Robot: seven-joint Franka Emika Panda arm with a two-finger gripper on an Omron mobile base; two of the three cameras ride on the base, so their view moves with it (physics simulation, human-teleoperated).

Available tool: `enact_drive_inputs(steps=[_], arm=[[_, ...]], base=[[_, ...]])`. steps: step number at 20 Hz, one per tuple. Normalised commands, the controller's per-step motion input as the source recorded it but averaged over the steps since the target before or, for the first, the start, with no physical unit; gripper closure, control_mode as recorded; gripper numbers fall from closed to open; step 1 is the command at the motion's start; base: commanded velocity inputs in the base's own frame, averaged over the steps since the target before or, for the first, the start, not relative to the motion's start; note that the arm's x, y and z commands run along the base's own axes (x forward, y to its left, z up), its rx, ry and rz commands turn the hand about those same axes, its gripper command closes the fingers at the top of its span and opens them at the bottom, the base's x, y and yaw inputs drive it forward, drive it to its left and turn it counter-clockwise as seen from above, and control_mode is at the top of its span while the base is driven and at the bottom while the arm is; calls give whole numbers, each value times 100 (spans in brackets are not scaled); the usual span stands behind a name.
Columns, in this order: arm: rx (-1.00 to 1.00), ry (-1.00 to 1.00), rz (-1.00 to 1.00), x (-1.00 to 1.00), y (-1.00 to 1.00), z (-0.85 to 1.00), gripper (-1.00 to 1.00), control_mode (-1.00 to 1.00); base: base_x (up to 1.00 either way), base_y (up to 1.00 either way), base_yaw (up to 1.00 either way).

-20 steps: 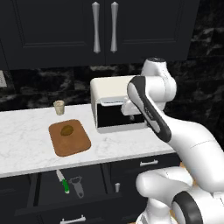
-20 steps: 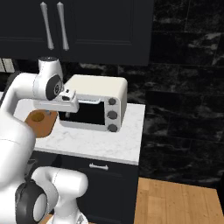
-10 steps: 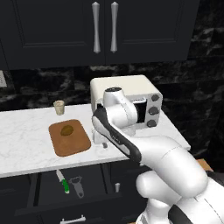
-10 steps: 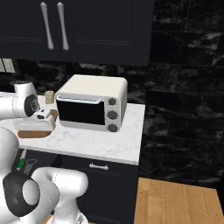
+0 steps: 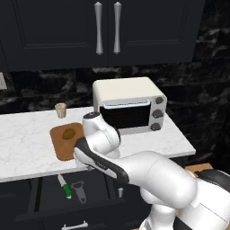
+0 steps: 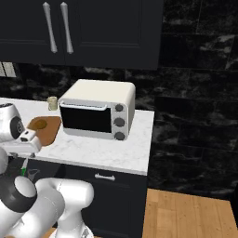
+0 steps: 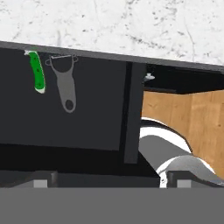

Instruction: Place the appropriate cutting tool for cutting the avocado skin on the cutting board.

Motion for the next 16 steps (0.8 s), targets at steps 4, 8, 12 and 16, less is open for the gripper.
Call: enact_drive_inputs(steps=[4,8,12,16], arm=[[-2,1,-8,-28,34,-38,-100,-100],[0,2,-6,-13,29,-57,-100,-100],[0,0,-2,-1,33,-64,-100,-100],[-2,0,-1,0,31,-55,-100,-100]], base=[[0,0,0],[0,0,0],[0,0,0],[0,0,0]])
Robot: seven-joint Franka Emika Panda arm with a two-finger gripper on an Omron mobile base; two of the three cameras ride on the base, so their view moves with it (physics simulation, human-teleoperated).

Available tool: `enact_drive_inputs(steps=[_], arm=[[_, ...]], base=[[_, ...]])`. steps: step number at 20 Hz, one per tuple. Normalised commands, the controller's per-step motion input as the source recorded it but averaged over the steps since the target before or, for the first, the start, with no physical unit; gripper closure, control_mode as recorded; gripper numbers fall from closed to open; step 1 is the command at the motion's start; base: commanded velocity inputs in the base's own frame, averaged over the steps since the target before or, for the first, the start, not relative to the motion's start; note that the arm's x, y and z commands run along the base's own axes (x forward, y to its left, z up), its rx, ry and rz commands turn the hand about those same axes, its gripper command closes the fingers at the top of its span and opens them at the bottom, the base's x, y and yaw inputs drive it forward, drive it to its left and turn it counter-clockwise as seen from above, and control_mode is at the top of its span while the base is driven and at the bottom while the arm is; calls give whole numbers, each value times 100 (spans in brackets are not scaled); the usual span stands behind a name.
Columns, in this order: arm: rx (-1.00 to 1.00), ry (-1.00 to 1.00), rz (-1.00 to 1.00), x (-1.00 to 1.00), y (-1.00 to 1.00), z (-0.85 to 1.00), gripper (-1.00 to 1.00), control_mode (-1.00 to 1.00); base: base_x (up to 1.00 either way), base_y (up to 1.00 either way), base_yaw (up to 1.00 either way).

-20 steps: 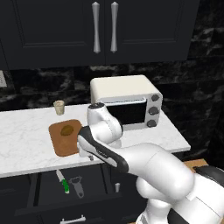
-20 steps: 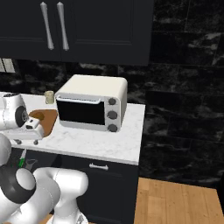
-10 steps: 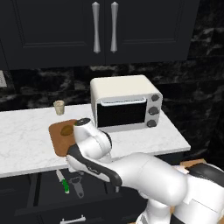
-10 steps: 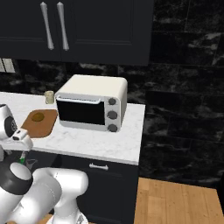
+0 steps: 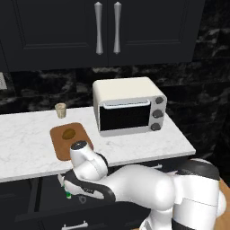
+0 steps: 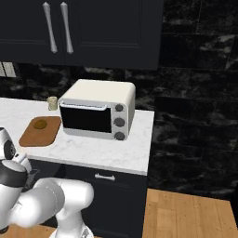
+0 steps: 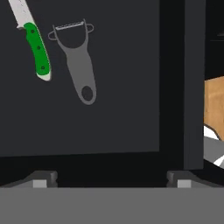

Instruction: Place the appropriate cutting tool for cutting the avocado skin on the cutting board.

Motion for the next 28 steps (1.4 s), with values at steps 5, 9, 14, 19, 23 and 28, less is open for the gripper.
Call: enact_drive_inputs(steps=[5,9,14,19,23,28], arm=[[0,0,0,-2,22,-34,-100,-100],[0,3,0,-29,4,-35,-100,-100],[0,1,0,-49,0,-24,-100,-100],[3,6,-3,-88,0,10,-100,-100],[4,16,-5,-100,0,17,-100,-100],[4,18,-4,-59,10,0,-100,-100]], base=[[0,0,0],[0,0,0],[0,0,0],[0,0,0],[0,0,0],[0,0,0]])
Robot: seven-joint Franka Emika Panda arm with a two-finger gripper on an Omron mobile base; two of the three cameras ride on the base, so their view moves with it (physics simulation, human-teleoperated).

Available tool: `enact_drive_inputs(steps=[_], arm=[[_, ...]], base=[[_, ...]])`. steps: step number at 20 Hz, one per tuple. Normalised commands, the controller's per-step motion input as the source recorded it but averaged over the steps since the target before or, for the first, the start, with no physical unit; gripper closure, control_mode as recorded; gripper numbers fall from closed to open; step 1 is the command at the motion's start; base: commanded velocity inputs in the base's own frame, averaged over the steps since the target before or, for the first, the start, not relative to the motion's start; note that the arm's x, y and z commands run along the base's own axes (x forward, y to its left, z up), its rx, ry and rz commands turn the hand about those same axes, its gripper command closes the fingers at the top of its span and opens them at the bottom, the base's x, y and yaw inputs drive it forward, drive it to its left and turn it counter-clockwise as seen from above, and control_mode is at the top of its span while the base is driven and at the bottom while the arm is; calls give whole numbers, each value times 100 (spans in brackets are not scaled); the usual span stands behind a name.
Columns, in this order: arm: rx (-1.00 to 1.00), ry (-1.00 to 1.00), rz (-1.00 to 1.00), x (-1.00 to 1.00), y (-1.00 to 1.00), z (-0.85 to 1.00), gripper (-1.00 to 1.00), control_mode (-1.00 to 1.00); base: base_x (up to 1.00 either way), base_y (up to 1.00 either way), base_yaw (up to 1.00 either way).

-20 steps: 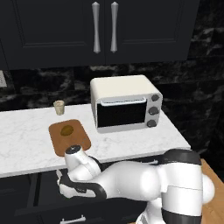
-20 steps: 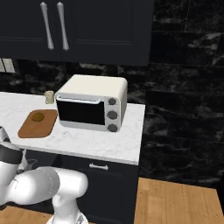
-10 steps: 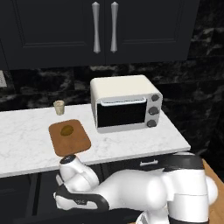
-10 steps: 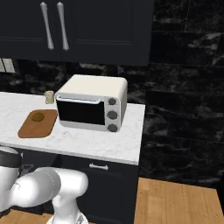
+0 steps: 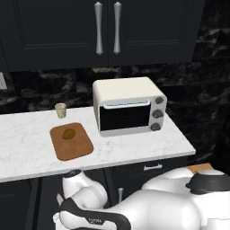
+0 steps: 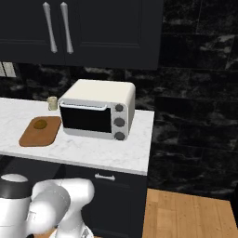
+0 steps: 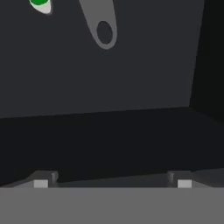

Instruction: Place the appropriate cutting tool for cutting the avocado skin on the cutting board.

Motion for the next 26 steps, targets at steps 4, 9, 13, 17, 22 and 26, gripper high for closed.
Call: enact_drive_inputs(steps=[4,9,13,17,22,26], arm=[[0,0,0,89,37,0,-100,-100],[-5,-2,0,69,68,0,-100,-100],[-4,20,0,-79,37,-15,-100,-100],[0,13,0,-98,21,-5,-100,-100],[0,-22,1,18,28,60,-100,-100],[-3,-22,0,30,25,55,-100,-100]], base=[[0,0,0],[0,0,0],[0,0,0],[0,0,0],[0,0,0],[0,0,0]])
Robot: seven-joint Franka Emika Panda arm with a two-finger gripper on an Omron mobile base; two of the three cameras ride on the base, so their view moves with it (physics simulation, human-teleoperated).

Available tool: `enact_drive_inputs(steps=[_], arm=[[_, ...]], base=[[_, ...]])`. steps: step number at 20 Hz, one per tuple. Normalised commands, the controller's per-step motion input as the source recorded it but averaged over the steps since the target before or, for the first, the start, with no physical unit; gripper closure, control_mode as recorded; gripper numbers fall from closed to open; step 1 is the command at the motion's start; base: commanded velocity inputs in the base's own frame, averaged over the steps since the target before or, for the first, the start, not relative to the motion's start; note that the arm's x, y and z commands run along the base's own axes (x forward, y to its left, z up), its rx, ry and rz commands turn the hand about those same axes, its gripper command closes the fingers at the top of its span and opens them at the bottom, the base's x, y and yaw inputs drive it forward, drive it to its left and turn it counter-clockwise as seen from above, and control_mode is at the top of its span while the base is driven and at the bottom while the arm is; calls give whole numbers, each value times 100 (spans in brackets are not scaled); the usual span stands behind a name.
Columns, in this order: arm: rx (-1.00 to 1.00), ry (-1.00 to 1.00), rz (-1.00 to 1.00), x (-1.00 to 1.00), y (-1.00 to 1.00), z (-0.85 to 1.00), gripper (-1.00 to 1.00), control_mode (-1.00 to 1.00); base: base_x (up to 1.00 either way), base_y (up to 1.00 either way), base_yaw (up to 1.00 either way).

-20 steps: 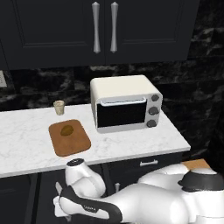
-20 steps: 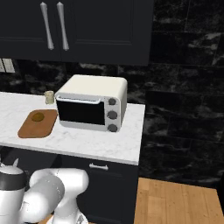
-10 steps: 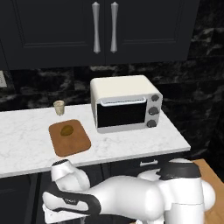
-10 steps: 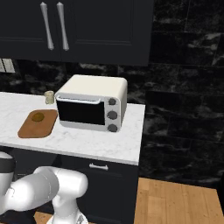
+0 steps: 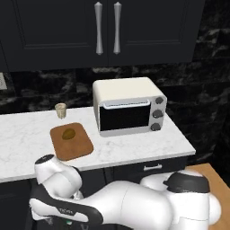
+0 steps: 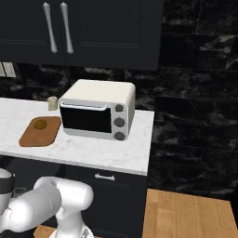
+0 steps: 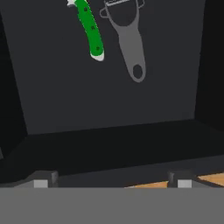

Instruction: Place the appropriate cutting tool for cutting the avocado skin on the cutting board.

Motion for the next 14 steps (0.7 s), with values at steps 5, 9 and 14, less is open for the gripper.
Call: enact_drive_inputs(steps=[5,9,14], arm=[[0,-13,7,52,10,-24,-100,-100],[0,-3,10,74,0,-47,-100,-100],[0,0,7,37,9,-53,-100,-100]], base=[[0,0,0],[0,0,0],[0,0,0]])
